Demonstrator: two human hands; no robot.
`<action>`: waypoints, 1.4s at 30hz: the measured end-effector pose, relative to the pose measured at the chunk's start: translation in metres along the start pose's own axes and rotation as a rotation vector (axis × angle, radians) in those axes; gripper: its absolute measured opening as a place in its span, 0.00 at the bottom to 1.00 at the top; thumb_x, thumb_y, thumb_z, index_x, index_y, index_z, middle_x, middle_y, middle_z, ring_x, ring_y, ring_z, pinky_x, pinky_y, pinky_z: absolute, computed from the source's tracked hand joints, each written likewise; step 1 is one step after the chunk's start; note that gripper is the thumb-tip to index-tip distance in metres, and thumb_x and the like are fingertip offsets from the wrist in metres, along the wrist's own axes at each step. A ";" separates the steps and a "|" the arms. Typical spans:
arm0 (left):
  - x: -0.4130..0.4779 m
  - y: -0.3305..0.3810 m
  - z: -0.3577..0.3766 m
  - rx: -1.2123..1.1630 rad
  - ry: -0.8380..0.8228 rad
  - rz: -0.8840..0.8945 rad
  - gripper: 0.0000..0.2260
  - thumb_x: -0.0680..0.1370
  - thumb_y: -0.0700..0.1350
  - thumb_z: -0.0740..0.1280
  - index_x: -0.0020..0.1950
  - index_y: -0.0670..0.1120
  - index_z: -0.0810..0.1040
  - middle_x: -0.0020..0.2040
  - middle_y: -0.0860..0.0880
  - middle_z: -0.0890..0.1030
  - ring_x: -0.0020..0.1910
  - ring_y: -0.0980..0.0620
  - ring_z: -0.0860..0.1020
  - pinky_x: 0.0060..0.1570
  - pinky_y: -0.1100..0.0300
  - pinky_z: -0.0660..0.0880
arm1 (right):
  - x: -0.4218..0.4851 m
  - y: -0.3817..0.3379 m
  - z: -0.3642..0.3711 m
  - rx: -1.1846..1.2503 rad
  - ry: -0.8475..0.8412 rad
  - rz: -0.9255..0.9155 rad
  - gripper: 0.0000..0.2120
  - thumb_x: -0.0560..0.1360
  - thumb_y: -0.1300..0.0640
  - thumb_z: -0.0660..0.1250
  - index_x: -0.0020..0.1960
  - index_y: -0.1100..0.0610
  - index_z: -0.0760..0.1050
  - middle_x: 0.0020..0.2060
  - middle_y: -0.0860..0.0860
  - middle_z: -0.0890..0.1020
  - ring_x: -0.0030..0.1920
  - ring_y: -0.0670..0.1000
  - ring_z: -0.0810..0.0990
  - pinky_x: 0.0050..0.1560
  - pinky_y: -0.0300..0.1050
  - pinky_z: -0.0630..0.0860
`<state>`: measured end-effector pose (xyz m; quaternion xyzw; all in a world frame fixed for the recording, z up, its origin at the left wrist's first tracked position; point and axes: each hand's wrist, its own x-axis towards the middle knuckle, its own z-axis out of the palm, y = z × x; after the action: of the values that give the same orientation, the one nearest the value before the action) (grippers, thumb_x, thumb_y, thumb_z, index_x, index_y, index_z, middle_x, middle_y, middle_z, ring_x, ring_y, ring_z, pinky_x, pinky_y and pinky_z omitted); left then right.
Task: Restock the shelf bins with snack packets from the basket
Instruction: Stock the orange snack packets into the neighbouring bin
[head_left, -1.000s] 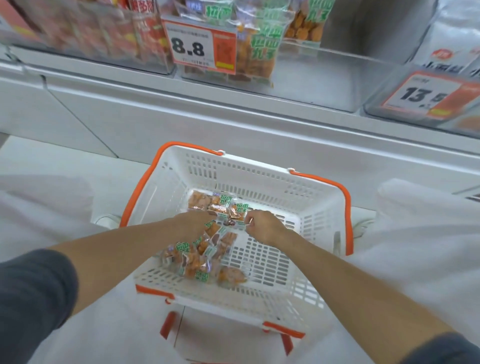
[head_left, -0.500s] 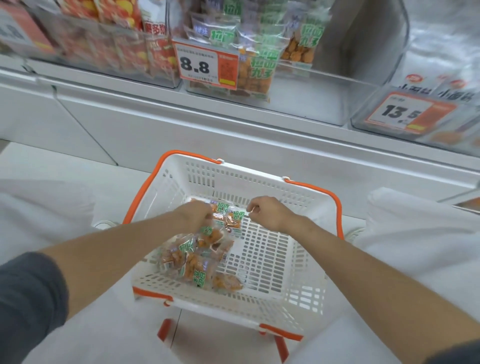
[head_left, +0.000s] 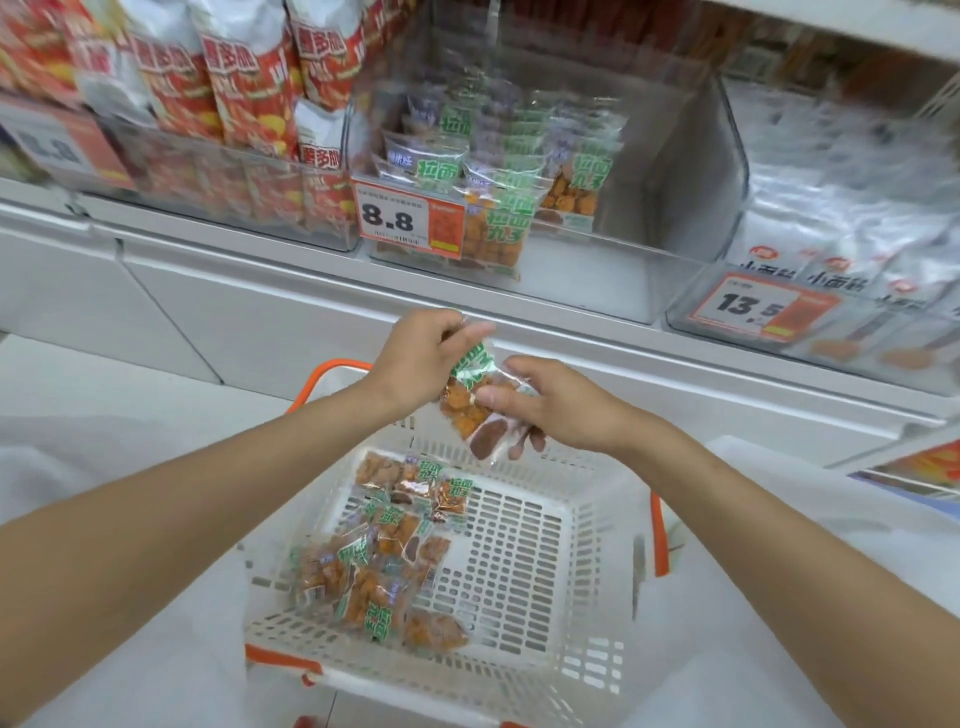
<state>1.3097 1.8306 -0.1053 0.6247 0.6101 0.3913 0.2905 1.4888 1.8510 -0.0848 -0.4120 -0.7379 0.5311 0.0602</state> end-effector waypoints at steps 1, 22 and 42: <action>0.002 0.002 -0.001 -0.042 0.052 -0.009 0.22 0.81 0.50 0.63 0.29 0.45 0.61 0.25 0.51 0.59 0.21 0.55 0.59 0.24 0.62 0.57 | 0.001 -0.003 -0.001 0.045 -0.004 -0.020 0.12 0.78 0.51 0.66 0.53 0.59 0.72 0.35 0.51 0.85 0.33 0.55 0.84 0.27 0.40 0.74; 0.055 0.074 -0.030 -0.232 0.035 0.107 0.21 0.73 0.54 0.70 0.45 0.35 0.82 0.39 0.37 0.83 0.35 0.49 0.78 0.36 0.47 0.77 | -0.011 -0.035 -0.076 0.167 0.355 -0.172 0.06 0.74 0.58 0.72 0.51 0.53 0.80 0.45 0.54 0.85 0.46 0.48 0.81 0.53 0.48 0.79; 0.211 0.081 -0.011 0.516 0.088 0.033 0.18 0.70 0.61 0.72 0.49 0.50 0.77 0.47 0.51 0.80 0.47 0.48 0.78 0.45 0.55 0.76 | 0.111 -0.032 -0.177 0.005 0.555 0.288 0.20 0.69 0.62 0.77 0.57 0.68 0.78 0.43 0.58 0.79 0.39 0.54 0.79 0.50 0.54 0.82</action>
<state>1.3329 2.0306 -0.0026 0.6704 0.6915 0.2542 0.0882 1.4919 2.0523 -0.0206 -0.6416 -0.6260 0.4031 0.1844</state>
